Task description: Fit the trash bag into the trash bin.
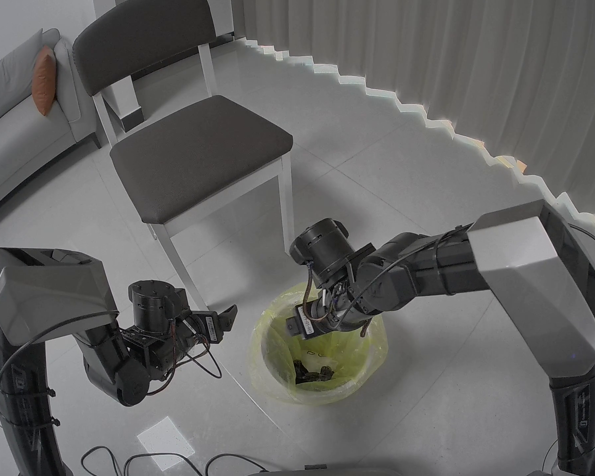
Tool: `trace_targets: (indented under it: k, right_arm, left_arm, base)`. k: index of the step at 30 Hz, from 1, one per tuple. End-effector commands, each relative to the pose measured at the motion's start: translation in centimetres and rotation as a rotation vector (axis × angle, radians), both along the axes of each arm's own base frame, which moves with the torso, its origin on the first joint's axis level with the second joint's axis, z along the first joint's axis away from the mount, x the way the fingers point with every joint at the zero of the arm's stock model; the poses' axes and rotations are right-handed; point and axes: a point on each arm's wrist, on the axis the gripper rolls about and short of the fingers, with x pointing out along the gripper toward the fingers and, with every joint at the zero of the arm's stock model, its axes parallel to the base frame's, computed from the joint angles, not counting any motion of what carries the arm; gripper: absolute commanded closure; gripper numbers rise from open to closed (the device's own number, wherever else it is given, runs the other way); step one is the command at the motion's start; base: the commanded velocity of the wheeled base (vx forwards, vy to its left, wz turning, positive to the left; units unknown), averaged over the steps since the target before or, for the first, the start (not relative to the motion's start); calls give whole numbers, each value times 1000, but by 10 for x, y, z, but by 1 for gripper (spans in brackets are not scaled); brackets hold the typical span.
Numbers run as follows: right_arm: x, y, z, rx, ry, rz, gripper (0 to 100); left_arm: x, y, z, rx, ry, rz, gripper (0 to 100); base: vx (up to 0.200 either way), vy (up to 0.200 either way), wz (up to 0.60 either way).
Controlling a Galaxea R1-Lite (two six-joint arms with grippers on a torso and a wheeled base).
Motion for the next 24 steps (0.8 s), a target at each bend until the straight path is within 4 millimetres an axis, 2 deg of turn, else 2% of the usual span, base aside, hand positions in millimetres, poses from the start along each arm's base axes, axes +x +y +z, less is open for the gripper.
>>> trace_targets:
  k: [1, 4, 7, 9, 11, 12, 16, 20, 24]
  right_arm:
    - [7, -23, 24, 26, -36, -46, 0]
    - [6, -53, 64, 64, -96, -95, 0]
    - [0, -79, 91, 73, -152, -121, 0]
    - [0, -98, 100, 62, -190, -130, 0]
    - [0, -102, 100, 56, -200, -131, 0]
    - [5, -116, 92, 20, -227, -152, 0]
    - [14, -128, 69, -47, -241, -174, 0]
    - [39, -124, 40, -47, -269, -187, 0]
    - [65, -116, 9, -36, -297, -197, 0]
  left_arm:
    - [4, -4, -4, 1, 2, -7, 0]
    - [4, 0, -4, 1, 5, 4, 0]
    - [5, 9, 7, -7, -20, 28, 0]
    - [3, 13, 12, 3, -5, 32, 0]
    - [3, 13, 11, 7, 7, 32, 0]
    - [3, 12, 12, 16, 30, 28, 0]
    - [10, 6, 13, 14, 24, 21, 0]
    - [13, -1, 15, 18, 25, 11, 0]
    - [9, 0, 19, 18, 22, 14, 0]
  base:
    - [0, 0, 0]
    - [0, 0, 0]
    - [0, 0, 0]
    - [0, 0, 0]
    - [0, 0, 0]
    - [0, 0, 0]
    - [0, 0, 0]
    - [0, 0, 0]
    - [0, 0, 0]
